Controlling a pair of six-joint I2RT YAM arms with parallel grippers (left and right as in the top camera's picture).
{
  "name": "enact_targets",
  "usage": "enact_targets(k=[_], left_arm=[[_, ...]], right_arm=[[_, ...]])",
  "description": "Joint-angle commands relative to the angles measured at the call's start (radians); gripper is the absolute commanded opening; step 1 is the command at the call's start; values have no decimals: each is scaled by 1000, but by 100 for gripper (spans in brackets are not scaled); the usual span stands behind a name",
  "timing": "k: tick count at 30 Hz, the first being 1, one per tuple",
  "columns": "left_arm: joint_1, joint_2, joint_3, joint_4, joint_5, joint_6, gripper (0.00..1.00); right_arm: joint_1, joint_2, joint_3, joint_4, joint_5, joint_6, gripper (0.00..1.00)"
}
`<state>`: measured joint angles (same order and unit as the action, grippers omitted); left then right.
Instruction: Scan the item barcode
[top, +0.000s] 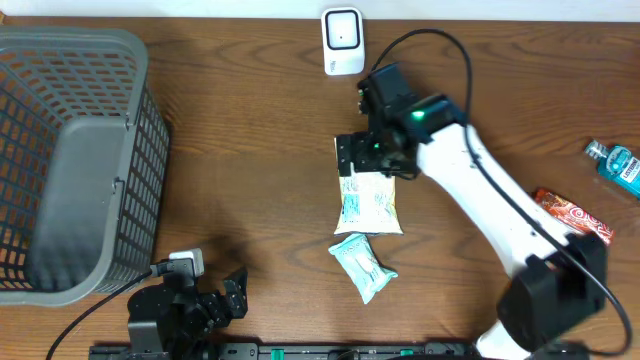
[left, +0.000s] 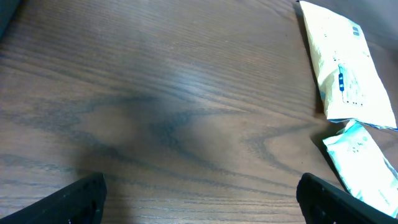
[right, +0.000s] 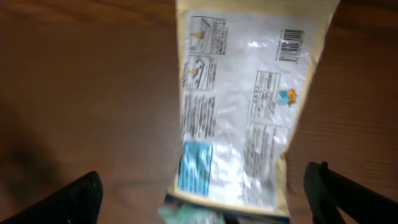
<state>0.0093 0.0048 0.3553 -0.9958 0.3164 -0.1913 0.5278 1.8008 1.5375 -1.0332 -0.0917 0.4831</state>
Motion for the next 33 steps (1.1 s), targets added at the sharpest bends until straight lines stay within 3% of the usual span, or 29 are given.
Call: enact_targets(k=[1,7,14,18,27,33], left_arm=[[1,-1,-4,-10,12,-9,98],[1,-1,-4,-10,12,-9,98],[1,-1,-4,-10,13,-9,98],[1,-1,-4,-10,13,-9,98],[1,-1,-4,-10,12,-9,98],[1,-1,-4,-10,12,-9,98]], right_arm=[[93,92,-10,27,126,61,91],[191,166,-10,14,145,90,31],[220,258,-14,-16,142,135,1],[208,315,-14,-99,179,157,1],[122,318,-14,-288,465,275,1],[-23,276,-11,-292,462,311,1]])
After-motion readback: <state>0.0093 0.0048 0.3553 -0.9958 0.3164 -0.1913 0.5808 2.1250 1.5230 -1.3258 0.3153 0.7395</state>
